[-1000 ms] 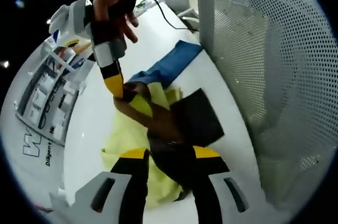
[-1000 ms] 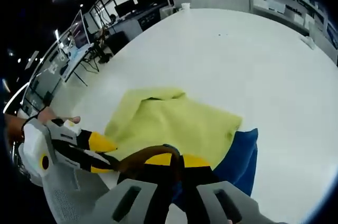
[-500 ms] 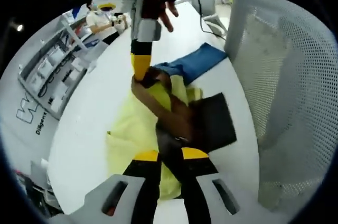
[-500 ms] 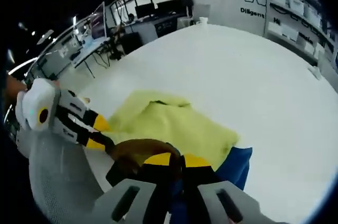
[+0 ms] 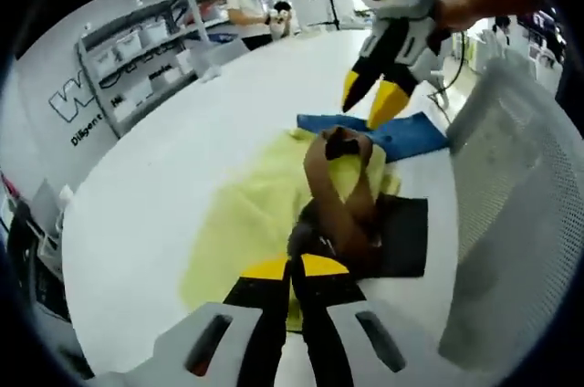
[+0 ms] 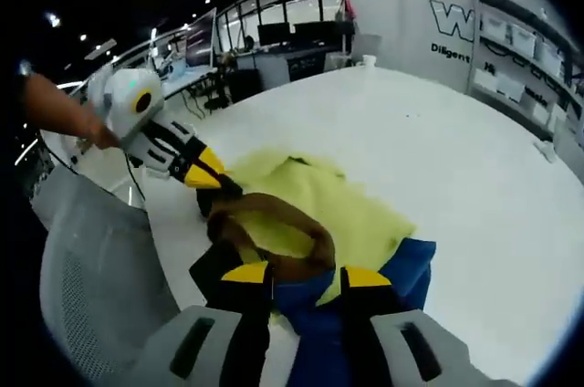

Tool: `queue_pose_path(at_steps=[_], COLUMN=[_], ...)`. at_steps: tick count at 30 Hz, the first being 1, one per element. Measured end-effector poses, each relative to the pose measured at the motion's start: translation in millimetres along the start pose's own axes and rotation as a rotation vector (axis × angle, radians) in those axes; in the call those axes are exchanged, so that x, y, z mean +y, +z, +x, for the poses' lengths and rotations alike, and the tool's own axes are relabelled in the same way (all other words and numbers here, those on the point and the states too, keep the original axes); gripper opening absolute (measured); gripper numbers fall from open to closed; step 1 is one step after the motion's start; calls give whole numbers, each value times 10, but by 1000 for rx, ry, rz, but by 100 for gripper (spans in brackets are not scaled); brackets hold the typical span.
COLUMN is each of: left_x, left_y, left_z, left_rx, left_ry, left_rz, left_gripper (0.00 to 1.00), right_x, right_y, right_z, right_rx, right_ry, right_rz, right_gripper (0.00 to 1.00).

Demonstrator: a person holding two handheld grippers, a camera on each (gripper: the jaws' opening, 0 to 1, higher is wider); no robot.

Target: Fold the garment on the visible template until the final outline fits inside the template.

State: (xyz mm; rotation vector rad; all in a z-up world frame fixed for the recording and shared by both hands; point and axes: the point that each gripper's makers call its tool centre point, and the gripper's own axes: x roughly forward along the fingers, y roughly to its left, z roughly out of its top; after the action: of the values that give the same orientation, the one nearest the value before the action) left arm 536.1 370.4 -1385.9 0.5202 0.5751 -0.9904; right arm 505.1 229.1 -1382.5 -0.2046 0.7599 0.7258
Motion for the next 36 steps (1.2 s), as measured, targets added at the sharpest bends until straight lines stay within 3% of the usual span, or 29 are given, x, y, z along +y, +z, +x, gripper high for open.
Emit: queue_pose_path(at_steps=[9, 15, 17, 20, 23, 26, 33, 36], left_x=[-8, -191, -257, -373, -403, -366, -223, -149], left_y=[-36, 62, 91, 35, -52, -78, 34, 0], left_z=[-55, -102, -116, -85, -24, 33, 33, 43], left_rx=[6, -48, -69, -43, -7, 15, -13, 4], left_ry=[8, -15, -24, -67, -76, -58, -5, 13], left_rz=[54, 243, 267, 275, 359, 371, 356, 313], left_gripper=[8, 16, 19, 23, 25, 29, 31, 33], right_x=[12, 6, 4, 32, 59, 53, -2, -54], right_y=[-307, -376, -392, -415, -447, -469, -460, -379], right_z=[51, 85, 105, 127, 126, 93, -27, -88], right_rx=[78, 110, 118, 134, 157, 174, 176, 150], right_ry=[-4, 11, 15, 30, 42, 43, 29, 4], right_rz=[-28, -23, -25, -28, -41, -66, -43, -69], right_gripper=[18, 13, 12, 10, 4, 0, 0, 0])
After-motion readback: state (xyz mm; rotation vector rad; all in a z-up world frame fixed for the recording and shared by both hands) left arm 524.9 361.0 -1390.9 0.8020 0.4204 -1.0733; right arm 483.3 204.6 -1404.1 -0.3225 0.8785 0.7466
